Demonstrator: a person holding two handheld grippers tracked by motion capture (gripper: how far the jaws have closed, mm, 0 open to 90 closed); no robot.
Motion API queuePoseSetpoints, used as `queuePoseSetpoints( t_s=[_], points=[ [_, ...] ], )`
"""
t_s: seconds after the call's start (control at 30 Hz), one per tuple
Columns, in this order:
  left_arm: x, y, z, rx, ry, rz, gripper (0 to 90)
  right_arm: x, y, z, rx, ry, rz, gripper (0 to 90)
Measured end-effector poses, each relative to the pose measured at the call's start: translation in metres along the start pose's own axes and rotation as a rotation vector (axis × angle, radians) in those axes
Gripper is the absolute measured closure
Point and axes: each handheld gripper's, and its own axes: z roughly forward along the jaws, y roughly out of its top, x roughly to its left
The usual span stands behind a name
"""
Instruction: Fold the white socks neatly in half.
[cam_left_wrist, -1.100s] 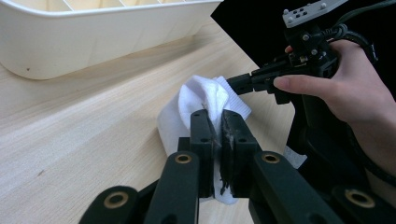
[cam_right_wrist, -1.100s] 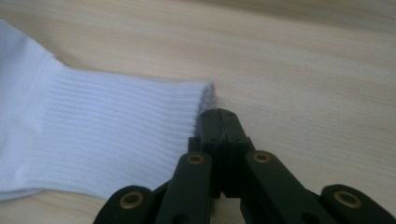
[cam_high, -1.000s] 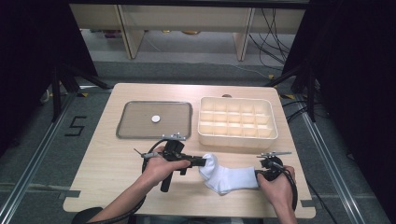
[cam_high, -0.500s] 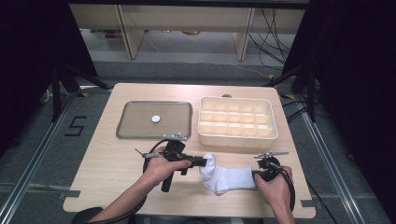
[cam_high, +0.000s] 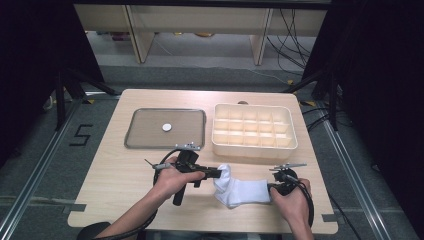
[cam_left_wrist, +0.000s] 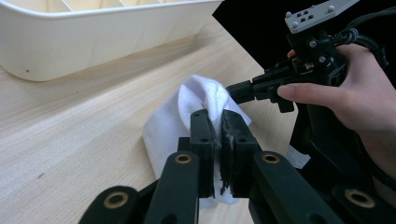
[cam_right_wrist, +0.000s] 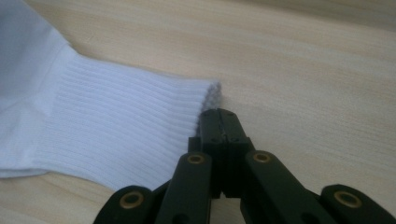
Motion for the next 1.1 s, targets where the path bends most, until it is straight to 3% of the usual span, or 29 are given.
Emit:
queuePoseSetpoints(
  t_s=[1.1],
  points=[
    [-0.001,-0.001,0.005,0.013,0.0,0.001,83.7,0.011,0.001,0.005,0.013,0.017,-0.028,90.0]
  ],
)
